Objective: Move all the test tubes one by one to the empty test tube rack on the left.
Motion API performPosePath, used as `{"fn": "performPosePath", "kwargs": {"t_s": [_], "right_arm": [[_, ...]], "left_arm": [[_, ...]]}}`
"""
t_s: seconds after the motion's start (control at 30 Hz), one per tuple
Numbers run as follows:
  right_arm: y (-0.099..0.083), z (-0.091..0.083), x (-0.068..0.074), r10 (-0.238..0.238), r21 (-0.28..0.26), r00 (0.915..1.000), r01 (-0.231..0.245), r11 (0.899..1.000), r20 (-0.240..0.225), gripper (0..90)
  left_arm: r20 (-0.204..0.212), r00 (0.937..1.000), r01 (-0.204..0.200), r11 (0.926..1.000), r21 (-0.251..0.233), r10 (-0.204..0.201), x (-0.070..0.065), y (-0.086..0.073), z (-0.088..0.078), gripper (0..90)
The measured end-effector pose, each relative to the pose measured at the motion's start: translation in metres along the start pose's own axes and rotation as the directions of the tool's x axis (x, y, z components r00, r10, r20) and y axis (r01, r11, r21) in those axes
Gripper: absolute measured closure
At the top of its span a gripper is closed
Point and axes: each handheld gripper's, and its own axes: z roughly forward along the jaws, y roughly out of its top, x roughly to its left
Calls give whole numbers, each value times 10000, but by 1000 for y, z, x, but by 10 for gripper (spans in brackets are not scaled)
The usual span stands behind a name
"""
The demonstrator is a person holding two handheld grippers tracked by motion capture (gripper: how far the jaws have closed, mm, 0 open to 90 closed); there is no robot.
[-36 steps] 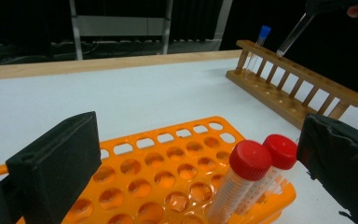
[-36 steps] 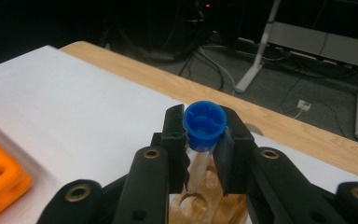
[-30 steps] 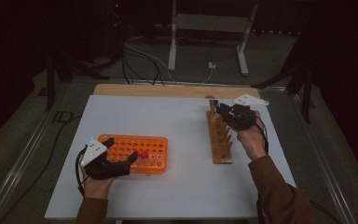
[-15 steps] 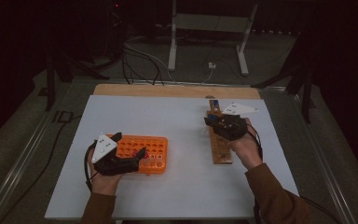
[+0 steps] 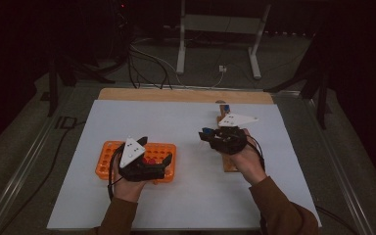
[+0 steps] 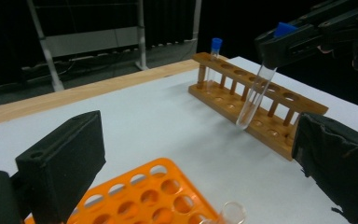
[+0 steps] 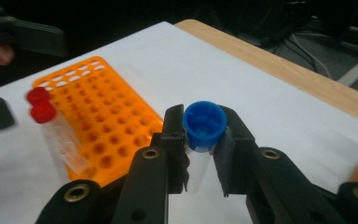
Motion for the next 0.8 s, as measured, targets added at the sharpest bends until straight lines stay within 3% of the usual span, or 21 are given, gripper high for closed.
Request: {"fn": "performPosePath", "kwargs": {"t_s": [0.47,0.63,0.8], "right_arm": [[8,7,27,146,-151,9937,-163,9998,-1110,757],[10,8,36,42,-145,9898,-64,9999,-1425,756],[11,10,42,15,-143,9858,-40,9999,-1680,756]], "left_arm": [[585,9978,-350,9987,380,327,-23,4,20,91],[784,9961,-432,9981,440,397,-30,5,26,233],[1179,9919,-554,9966,604,480,-34,6,32,499]]}}
